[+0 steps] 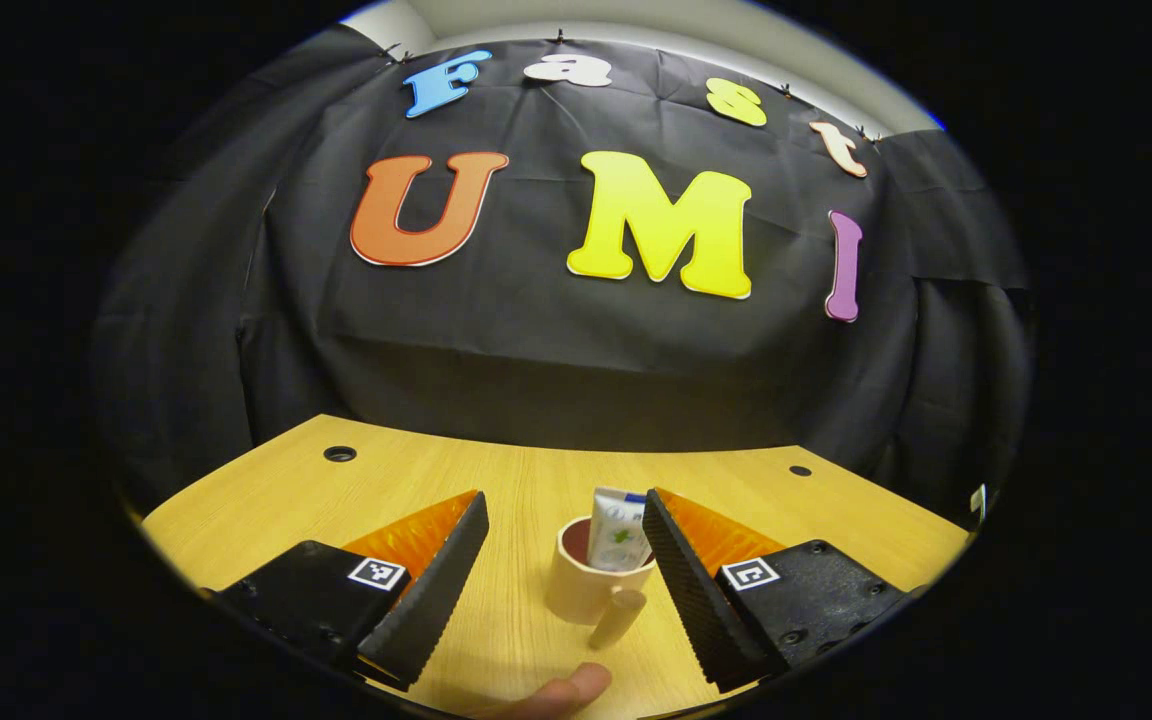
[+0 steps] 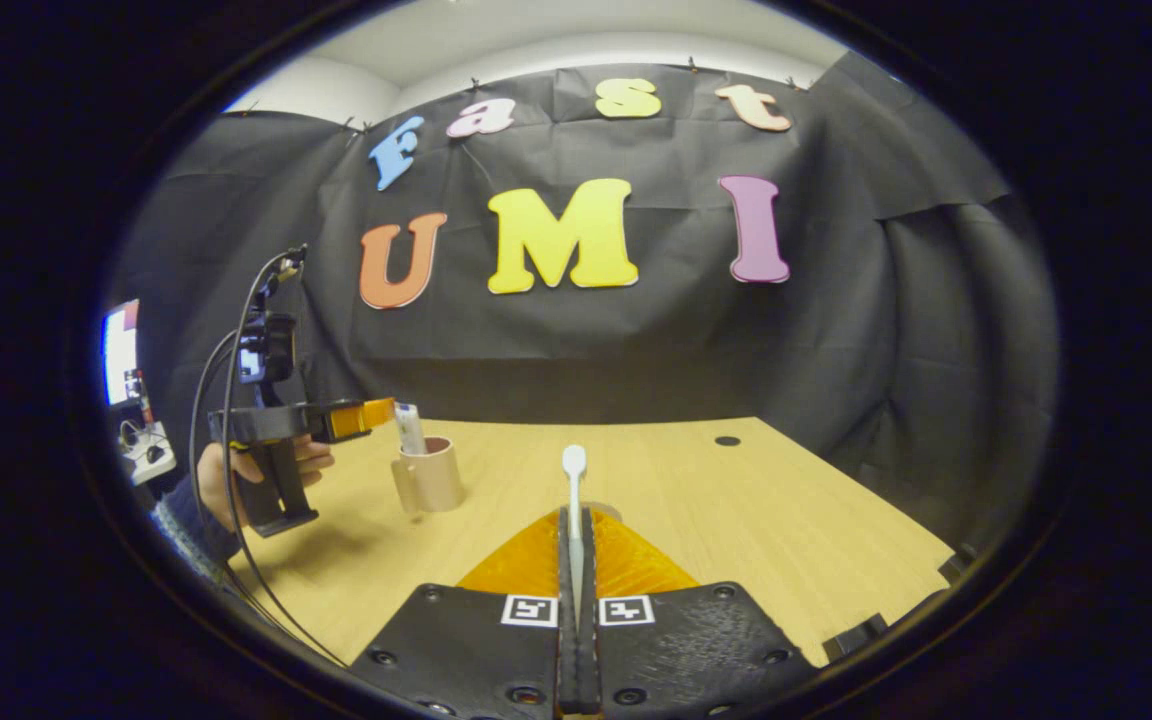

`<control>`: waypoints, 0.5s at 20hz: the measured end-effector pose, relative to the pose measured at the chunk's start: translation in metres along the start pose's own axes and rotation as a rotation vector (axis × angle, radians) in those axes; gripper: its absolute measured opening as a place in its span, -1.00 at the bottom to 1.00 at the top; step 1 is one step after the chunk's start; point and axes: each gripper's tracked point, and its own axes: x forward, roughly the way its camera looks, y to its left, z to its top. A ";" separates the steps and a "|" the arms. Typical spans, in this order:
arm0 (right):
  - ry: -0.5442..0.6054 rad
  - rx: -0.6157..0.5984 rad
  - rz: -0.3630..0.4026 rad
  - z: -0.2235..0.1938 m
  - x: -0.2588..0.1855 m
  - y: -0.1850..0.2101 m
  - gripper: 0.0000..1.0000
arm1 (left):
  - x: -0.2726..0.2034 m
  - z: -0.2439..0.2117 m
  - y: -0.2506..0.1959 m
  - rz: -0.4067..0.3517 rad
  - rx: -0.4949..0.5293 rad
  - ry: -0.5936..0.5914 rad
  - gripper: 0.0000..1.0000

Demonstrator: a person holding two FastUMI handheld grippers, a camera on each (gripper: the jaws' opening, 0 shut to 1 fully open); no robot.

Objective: Put the toothbrush and toothpaste on the desktop into the cup, then pick up the cup and place it on the coaster on the desktop.

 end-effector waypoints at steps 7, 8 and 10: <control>-0.077 0.012 0.077 0.051 0.070 0.074 -0.99 | -0.014 -0.025 0.012 -0.002 -0.031 -0.022 0.97; -0.093 0.007 0.085 0.062 0.080 0.083 -0.99 | -0.013 -0.028 0.013 -0.004 -0.043 -0.021 0.97; -0.115 0.013 0.108 0.083 0.101 0.101 -0.99 | -0.013 -0.031 0.017 -0.003 -0.056 -0.020 0.97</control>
